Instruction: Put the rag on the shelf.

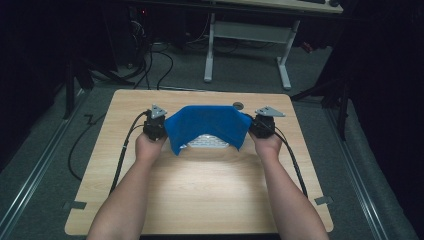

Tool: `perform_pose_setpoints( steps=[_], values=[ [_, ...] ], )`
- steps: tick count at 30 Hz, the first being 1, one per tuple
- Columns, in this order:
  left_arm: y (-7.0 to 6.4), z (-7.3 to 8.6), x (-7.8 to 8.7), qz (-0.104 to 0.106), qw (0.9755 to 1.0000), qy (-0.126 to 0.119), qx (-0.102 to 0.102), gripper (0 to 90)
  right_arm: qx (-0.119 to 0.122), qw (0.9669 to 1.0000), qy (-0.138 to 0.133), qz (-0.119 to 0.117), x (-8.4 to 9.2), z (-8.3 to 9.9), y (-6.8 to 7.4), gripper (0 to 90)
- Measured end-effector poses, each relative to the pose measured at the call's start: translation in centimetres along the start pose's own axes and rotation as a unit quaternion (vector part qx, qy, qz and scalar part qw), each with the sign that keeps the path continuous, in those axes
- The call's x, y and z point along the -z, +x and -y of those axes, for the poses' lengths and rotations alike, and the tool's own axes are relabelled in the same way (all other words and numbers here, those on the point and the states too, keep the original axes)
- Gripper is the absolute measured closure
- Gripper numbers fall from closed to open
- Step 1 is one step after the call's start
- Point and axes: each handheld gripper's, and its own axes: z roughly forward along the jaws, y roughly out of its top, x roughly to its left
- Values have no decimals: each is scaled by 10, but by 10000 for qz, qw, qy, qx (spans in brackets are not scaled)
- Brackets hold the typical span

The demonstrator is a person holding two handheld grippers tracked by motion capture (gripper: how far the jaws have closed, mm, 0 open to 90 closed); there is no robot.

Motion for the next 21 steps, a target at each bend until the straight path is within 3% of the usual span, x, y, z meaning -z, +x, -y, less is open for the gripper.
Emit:
perform_pose_setpoints(
  steps=[7,16,17,18,21],
  values=[
    [-2,11,-1,105,9999,4,13,881,-67,9999,118,-13,-3,17,-2,884],
    [-3,17,0,168,9998,39,53,872,-56,9998,206,28,-3,21,-2,881],
    [-3,17,0,162,9998,44,79,861,-59,9998,211,14,-2,21,-2,876],
    [-2,17,1,168,9997,75,139,792,-49,9998,195,65,-1,20,-2,843],
    [-1,17,2,158,9997,74,178,758,-78,9998,158,103,1,19,-3,795]
  ],
)
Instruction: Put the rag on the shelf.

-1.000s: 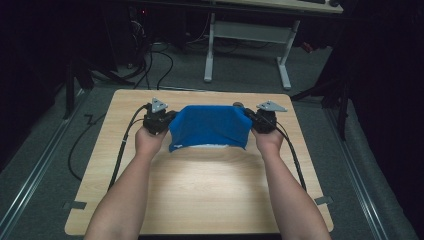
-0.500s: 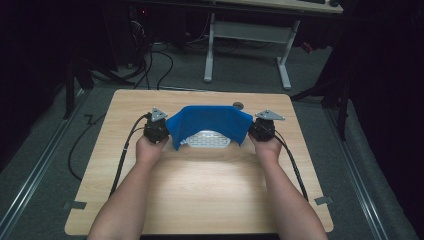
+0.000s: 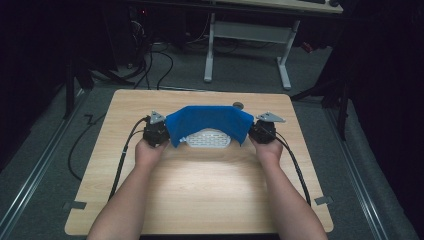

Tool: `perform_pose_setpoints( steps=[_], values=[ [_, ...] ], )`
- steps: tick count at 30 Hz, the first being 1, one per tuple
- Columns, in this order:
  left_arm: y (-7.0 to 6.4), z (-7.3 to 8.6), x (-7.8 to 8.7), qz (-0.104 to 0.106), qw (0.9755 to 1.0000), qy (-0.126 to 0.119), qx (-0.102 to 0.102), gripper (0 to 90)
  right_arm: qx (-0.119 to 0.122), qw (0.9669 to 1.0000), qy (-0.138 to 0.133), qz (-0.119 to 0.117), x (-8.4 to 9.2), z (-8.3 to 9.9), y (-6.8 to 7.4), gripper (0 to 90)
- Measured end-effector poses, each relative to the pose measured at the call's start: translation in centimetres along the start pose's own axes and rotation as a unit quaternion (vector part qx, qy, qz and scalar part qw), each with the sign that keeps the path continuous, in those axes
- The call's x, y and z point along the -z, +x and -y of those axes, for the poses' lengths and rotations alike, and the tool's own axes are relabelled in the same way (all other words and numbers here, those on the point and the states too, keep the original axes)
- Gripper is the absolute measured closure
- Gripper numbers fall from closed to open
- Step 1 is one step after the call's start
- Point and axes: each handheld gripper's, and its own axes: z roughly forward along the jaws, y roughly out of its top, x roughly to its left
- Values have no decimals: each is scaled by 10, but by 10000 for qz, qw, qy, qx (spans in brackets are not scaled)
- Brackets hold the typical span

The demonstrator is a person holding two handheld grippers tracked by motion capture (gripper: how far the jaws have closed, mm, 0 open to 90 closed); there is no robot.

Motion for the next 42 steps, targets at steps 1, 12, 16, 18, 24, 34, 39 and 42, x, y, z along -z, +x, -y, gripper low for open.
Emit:
perform_pose_setpoints(
  steps=[1,12,16,18,24,34,39,42],
  values=[
    [0,0,1,-11,10000,-6,9,740,-27,10000,0,15,1,0,0,774],
    [8,2,14,-207,9997,-82,115,688,-7,9997,-38,231,13,-5,-5,719],
    [10,3,18,-256,9995,-118,138,688,-69,9993,-74,353,17,-3,-8,715],
    [11,4,19,-283,9994,-125,153,687,-78,9992,-4,399,19,1,-13,710],
    [14,5,23,-348,9992,-126,175,687,-79,9990,0,437,22,1,-15,705],
    [15,9,30,-474,9986,-178,161,675,18,9991,-61,428,30,-2,-13,703],
    [18,13,37,-520,9981,-262,219,660,-6,9988,-183,454,37,-1,-14,698],
    [18,14,42,-549,9979,-264,208,652,93,9984,-132,537,44,2,-15,657]
  ],
)
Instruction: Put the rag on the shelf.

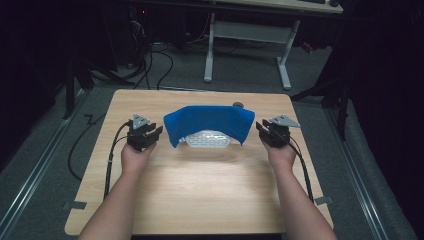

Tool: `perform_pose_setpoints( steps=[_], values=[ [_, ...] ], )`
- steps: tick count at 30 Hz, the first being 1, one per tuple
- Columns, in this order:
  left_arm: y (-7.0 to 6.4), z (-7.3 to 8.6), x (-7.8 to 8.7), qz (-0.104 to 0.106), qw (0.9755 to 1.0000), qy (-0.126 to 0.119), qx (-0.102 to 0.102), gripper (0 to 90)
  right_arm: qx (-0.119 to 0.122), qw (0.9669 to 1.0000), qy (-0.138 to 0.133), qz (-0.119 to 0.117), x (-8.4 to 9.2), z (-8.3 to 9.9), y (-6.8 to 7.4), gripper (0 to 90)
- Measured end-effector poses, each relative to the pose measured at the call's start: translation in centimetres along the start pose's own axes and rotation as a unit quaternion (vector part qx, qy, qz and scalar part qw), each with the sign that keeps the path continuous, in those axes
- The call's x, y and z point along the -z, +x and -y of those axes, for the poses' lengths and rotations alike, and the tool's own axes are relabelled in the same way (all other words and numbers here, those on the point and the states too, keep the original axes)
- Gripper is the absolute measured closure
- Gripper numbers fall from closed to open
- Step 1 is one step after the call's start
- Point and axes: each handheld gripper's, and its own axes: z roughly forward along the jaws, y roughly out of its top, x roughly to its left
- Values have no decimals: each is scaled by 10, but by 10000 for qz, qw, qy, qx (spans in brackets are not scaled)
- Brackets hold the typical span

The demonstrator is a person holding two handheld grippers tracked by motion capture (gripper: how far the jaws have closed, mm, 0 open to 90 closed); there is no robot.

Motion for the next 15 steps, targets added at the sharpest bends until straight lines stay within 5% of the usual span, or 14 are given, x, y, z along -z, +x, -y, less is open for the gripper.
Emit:
perform_pose_setpoints(
  steps=[15],
  values=[
    [-8,8,25,-52,9999,-145,-74,552,361,9993,11,103,31,5,6,532]
  ],
)
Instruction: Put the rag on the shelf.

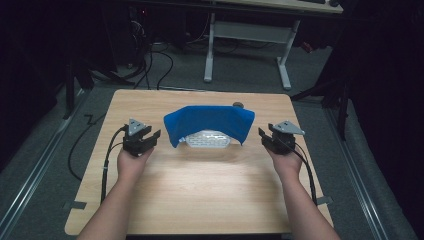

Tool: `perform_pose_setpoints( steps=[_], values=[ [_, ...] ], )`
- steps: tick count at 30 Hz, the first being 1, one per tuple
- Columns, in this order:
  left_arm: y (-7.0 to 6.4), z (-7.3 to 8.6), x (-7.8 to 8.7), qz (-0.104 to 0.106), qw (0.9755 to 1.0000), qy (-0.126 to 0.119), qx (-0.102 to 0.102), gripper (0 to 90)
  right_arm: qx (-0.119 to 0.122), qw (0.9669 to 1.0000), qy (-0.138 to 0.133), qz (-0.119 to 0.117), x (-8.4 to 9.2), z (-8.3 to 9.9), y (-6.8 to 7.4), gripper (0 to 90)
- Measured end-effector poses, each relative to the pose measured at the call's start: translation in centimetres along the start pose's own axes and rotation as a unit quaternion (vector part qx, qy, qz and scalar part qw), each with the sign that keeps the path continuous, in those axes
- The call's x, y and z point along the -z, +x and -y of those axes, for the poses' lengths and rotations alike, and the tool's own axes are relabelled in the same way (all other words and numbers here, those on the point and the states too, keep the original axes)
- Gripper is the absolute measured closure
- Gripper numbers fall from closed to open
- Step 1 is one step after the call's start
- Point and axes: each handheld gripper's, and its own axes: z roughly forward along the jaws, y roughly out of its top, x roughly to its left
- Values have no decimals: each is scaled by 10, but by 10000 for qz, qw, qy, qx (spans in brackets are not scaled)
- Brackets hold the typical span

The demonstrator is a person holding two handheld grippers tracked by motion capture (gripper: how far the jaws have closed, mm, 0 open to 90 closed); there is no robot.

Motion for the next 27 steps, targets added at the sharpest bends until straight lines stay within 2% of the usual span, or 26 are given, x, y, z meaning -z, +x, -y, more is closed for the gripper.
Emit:
perform_pose_setpoints(
  steps=[1,2,5,7,9,11,14,16,17,19,20,23,24,25,26,27],
  values=[
    [-2,2,4,27,10000,-4,-22,552,2,10000,11,-15,2,1,1,524],
    [-4,3,6,43,10000,8,-50,543,56,9999,-110,12,8,3,3,519],
    [-9,10,16,84,9999,34,-76,518,127,9999,-42,30,18,5,6,479],
    [-11,16,24,132,9999,35,-48,511,120,9997,-219,10,28,9,8,460],
    [-14,23,31,159,9998,91,-57,477,136,9998,-173,-30,41,16,12,413],
    [-18,29,38,172,9997,175,-71,469,160,9998,-82,-57,44,18,14,395],
    [-25,40,50,231,9995,226,-50,447,196,9995,-194,-119,57,26,22,376],
    [-30,46,55,264,9993,279,-20,435,215,9995,-149,-200,63,31,28,352],
    [-35,51,59,342,9987,373,30,428,219,9994,-115,-236,65,33,31,345],
    [-44,56,62,429,9979,493,31,402,261,9990,-17,-352,72,43,44,334],
    [-48,58,63,498,9974,528,50,402,261,9990,-17,-352,72,43,44,334],
    [-71,70,67,775,9948,659,66,393,335,9984,13,-458,78,55,60,317],
    [-80,76,67,855,9941,664,82,390,323,9982,45,-503,79,60,65,316],
    [-89,81,68,948,9929,709,68,388,218,9975,166,-649,81,71,77,311],
    [-95,83,67,1002,9918,792,13,388,218,9975,166,-649,81,71,77,311],
    [-107,84,67,1096,9894,914,-257,387,231,9969,245,-708,81,76,82,312]
  ],
)
